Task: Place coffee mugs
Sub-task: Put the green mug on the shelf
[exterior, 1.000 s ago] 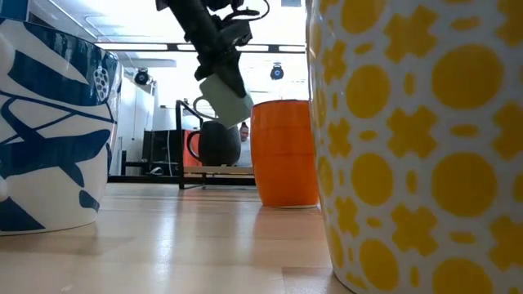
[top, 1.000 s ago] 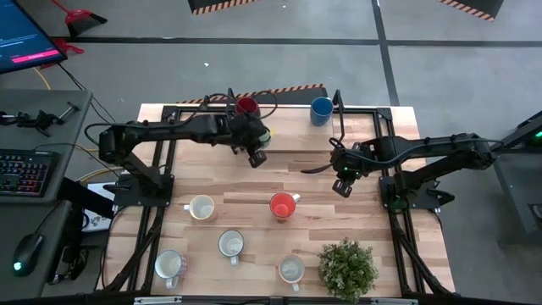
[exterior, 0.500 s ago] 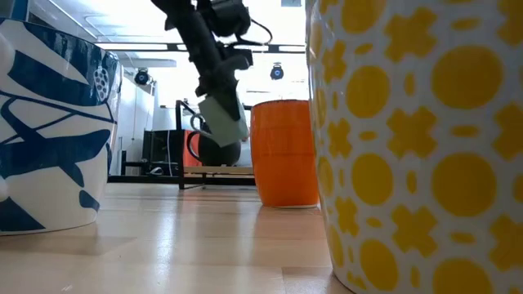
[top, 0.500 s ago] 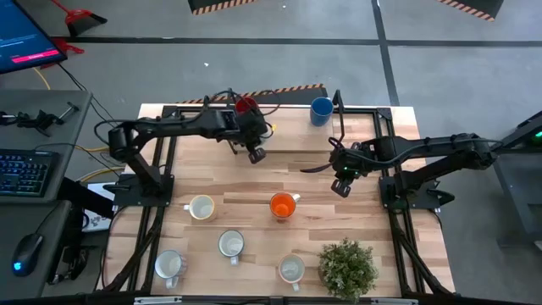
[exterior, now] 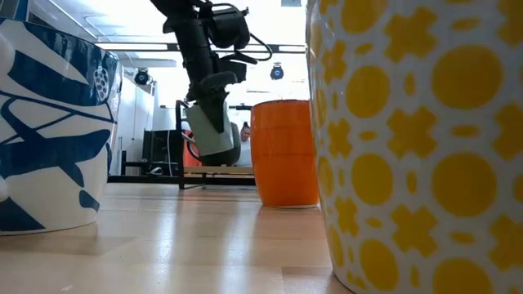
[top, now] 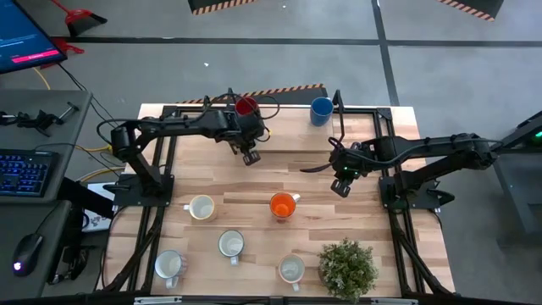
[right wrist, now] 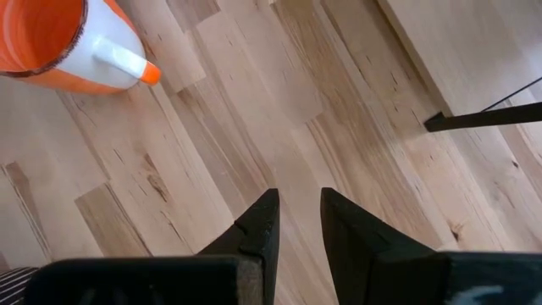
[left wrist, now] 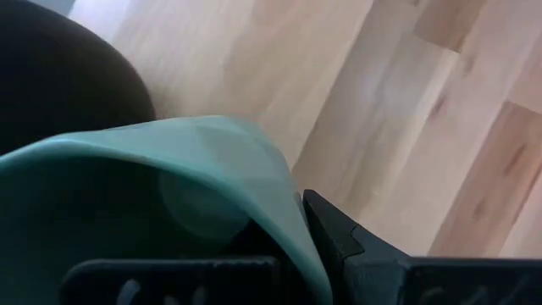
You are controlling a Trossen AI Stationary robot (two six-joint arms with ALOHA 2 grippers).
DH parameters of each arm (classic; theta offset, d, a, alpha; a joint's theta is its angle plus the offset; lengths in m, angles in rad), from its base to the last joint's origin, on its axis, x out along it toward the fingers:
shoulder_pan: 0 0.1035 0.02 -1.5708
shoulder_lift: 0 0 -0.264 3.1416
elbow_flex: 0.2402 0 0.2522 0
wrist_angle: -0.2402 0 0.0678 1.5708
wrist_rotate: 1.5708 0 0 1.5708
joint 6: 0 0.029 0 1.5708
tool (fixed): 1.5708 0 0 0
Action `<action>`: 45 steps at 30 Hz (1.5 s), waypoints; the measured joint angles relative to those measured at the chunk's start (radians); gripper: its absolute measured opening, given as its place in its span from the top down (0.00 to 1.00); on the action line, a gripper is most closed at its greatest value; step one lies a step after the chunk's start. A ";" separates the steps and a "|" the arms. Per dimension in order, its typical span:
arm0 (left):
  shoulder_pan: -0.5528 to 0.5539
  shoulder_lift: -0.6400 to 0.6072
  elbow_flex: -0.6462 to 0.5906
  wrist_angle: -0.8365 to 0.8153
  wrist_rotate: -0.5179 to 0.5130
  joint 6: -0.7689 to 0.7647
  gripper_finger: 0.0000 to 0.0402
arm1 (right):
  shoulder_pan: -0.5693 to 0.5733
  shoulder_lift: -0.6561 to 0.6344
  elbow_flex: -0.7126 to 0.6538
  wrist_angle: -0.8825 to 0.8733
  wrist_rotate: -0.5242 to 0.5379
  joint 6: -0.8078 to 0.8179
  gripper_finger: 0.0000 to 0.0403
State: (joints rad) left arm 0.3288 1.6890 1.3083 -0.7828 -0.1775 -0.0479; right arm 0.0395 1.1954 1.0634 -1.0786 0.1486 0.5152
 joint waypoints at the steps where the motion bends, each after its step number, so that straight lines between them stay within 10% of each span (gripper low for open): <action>1: 0.000 0.000 0.000 0.004 -0.006 0.000 0.98 | 0.000 0.000 0.000 0.001 0.000 0.000 0.83; 45: 0.024 0.036 0.002 -0.019 0.012 0.017 0.98 | 0.000 0.000 0.000 0.013 -0.002 0.000 0.83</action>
State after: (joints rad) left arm 0.3531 1.7254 1.3098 -0.8015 -0.1658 -0.0311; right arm 0.0395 1.1954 1.0634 -1.0656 0.1471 0.5156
